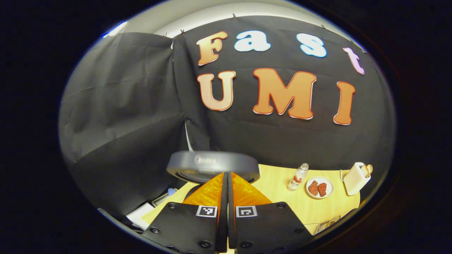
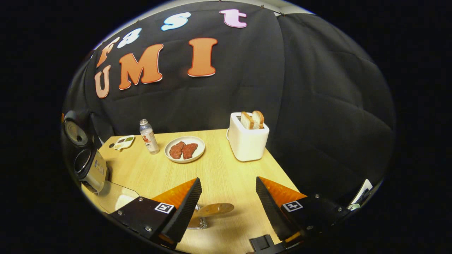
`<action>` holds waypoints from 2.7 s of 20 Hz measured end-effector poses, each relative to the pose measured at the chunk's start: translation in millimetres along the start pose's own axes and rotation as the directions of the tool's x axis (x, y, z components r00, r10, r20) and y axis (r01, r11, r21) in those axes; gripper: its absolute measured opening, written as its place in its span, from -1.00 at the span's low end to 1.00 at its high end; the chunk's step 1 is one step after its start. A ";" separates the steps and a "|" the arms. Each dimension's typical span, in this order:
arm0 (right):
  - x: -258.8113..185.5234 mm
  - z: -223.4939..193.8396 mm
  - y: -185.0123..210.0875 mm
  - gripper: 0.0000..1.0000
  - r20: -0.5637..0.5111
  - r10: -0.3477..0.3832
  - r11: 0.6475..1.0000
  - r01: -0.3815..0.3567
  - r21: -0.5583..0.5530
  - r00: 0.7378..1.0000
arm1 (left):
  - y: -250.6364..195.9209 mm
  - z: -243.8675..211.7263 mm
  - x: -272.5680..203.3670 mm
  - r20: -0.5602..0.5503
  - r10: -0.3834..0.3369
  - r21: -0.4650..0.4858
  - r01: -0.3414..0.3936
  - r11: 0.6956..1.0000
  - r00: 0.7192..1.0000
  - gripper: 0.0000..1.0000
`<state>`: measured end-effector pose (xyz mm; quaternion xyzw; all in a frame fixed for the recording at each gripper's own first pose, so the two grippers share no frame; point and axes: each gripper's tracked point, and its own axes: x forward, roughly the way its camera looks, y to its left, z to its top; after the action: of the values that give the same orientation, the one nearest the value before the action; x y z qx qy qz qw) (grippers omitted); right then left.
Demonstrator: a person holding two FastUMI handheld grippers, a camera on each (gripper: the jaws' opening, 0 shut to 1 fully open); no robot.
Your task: Close the left gripper, press the button to open the rice cooker; take a wooden spoon from the chopstick holder with the right hand, scoop a spoonful of rice and pour it into the rice cooker, then put the wooden spoon back into the chopstick holder.
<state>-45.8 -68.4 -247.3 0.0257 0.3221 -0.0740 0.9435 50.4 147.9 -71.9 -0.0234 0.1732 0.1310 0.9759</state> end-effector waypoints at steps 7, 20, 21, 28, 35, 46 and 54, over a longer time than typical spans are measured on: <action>17.3 -51.5 20.0 0.69 -0.138 0.087 0.991 -0.071 0.117 0.987 | -34.1 14.2 -21.4 0.100 -0.082 0.048 0.078 0.996 0.992 -0.46; 26.3 -64.4 66.0 -0.62 -0.156 0.210 0.923 -0.143 0.357 0.965 | -44.1 6.6 -29.9 0.121 -0.123 0.020 0.121 0.992 0.985 0.41; 22.2 -62.7 69.0 -0.64 -0.150 0.218 0.922 -0.154 0.354 0.964 | -41.7 6.3 -30.3 0.130 -0.117 0.021 0.115 0.993 0.985 0.49; 3.7 -25.5 80.7 -0.74 -0.116 0.213 0.936 -0.169 0.310 0.970 | -14.4 1.7 -25.1 0.147 -0.069 0.035 0.065 0.997 0.987 0.92; -31.9 38.0 104.6 -0.75 -0.001 0.213 0.947 -0.206 0.248 0.977 | 8.3 -3.3 -16.6 0.173 -0.062 0.066 0.052 0.997 0.983 0.84; -62.4 15.7 230.4 -0.75 -0.037 0.341 0.931 -0.332 0.151 0.939 | 44.6 -15.2 9.3 0.178 -0.098 0.112 0.079 0.991 0.979 0.95; -38.3 -28.0 260.8 -0.75 -0.064 0.252 0.955 -0.259 -0.147 0.966 | 68.8 -29.8 21.4 0.149 -0.090 0.155 0.066 0.986 0.985 1.00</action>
<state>-51.9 196.5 -245.8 -0.0046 0.3418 0.0742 0.9368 41.8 216.9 -107.3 0.0534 0.1046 0.0807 0.9898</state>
